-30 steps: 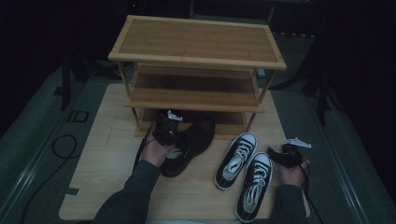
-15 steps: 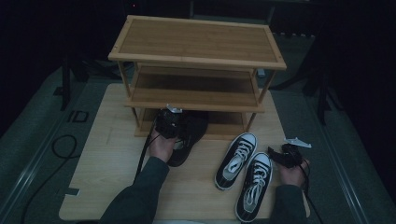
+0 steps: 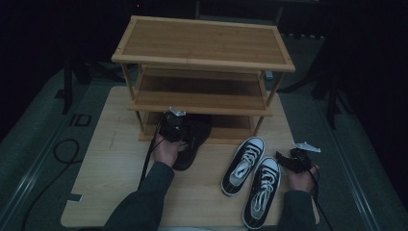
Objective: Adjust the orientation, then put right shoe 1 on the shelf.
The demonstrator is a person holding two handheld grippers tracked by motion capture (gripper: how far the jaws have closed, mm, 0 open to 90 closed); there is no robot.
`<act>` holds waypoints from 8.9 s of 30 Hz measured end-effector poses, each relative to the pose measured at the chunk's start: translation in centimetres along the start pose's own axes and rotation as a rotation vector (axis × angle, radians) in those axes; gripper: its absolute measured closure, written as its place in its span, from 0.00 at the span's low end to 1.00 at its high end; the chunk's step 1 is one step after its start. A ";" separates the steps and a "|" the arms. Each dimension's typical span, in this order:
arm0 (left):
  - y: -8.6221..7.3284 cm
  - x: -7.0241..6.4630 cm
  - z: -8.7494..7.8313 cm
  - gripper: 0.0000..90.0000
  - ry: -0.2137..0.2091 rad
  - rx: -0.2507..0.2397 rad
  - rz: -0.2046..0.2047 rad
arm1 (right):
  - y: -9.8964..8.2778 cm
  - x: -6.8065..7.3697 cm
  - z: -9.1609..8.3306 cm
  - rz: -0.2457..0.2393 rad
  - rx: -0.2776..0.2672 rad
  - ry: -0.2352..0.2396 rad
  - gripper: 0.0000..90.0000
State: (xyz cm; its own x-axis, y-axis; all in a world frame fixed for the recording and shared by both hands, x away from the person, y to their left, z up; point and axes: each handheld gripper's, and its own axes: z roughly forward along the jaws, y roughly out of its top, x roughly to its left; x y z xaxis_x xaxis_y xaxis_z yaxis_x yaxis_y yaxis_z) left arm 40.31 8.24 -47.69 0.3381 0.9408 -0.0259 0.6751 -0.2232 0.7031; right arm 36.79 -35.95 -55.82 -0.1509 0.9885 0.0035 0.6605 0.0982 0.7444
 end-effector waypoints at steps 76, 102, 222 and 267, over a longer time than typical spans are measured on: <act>-10.3 -2.4 -3.3 1.00 -0.222 0.173 0.318 | 0.0 0.0 0.0 0.000 0.000 -0.001 0.37; -5.7 -6.5 0.0 1.00 -0.178 0.123 0.424 | 0.0 0.0 0.0 0.000 -0.001 0.000 0.37; -1.3 -10.3 10.4 0.99 -0.034 -0.106 0.123 | 0.0 0.0 0.0 -0.002 0.000 -0.001 0.37; -1.4 -10.6 10.4 1.00 -0.017 -0.106 0.139 | 1.6 7.8 -10.0 -0.167 -0.096 0.233 0.57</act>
State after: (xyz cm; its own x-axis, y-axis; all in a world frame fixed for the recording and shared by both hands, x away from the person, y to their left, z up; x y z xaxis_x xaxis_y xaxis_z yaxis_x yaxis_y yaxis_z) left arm 42.63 -4.09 -55.79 0.4350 0.8980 0.0655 0.5485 -0.3219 0.7717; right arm 29.35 -29.24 -47.91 -0.4241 0.9054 0.0205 0.5411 0.2351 0.8074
